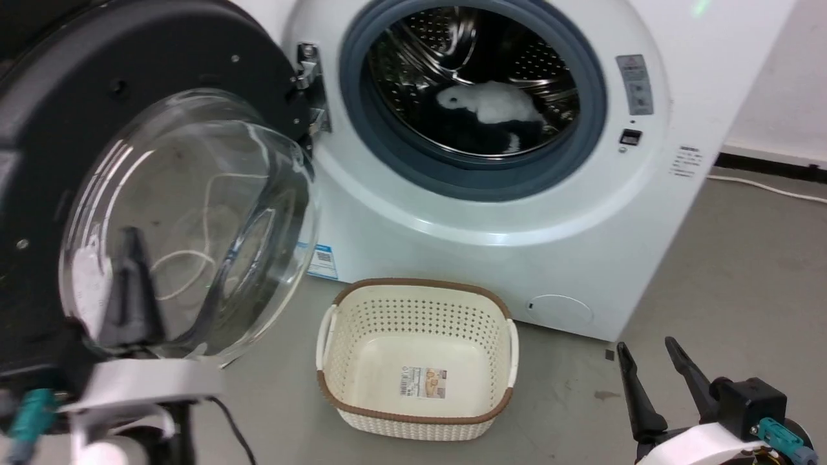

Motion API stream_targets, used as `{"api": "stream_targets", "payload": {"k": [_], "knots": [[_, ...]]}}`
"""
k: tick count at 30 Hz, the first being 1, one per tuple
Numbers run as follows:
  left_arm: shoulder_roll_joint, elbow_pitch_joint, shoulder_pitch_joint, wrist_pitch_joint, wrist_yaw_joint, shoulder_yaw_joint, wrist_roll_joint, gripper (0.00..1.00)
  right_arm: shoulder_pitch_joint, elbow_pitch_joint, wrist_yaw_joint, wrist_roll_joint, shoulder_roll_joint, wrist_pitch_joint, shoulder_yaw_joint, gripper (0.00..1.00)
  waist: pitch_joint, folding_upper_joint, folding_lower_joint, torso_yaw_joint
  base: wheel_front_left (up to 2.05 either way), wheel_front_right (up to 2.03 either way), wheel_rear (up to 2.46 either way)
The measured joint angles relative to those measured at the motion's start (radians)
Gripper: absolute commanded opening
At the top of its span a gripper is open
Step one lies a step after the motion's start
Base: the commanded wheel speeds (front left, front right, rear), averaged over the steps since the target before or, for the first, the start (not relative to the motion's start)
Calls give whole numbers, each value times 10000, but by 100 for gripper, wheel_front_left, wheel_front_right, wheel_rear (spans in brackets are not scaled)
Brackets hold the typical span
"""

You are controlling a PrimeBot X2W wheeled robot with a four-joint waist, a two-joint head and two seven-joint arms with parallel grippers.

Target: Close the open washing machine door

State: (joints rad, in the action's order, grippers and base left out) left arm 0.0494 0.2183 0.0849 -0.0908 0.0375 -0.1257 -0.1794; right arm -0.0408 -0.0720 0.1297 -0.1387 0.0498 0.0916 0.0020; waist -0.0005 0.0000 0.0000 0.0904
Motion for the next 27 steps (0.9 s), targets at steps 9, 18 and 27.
{"api": "stream_targets", "payload": {"k": [9, 18, 27], "knots": [[0, 236, 396, -209, -59, -2265, -178, 0, -31, -222, 0, -228, -2, 178, -61, 100, 13, 0, 0, 697, 0, 0, 0], [8, -1116, 704, -397, -441, -4107, -284, 0, -108, -384, 0, -391, -2, 384, -107, 100, 228, 0, 0, 1353, 0, 0, 0], [1680, -3816, 1805, 470, -901, -3881, -146, 0, -53, -412, 0, -201, -2, 512, -399, 100, 1025, 0, 1, 1808, 0, 0, 0]]}}
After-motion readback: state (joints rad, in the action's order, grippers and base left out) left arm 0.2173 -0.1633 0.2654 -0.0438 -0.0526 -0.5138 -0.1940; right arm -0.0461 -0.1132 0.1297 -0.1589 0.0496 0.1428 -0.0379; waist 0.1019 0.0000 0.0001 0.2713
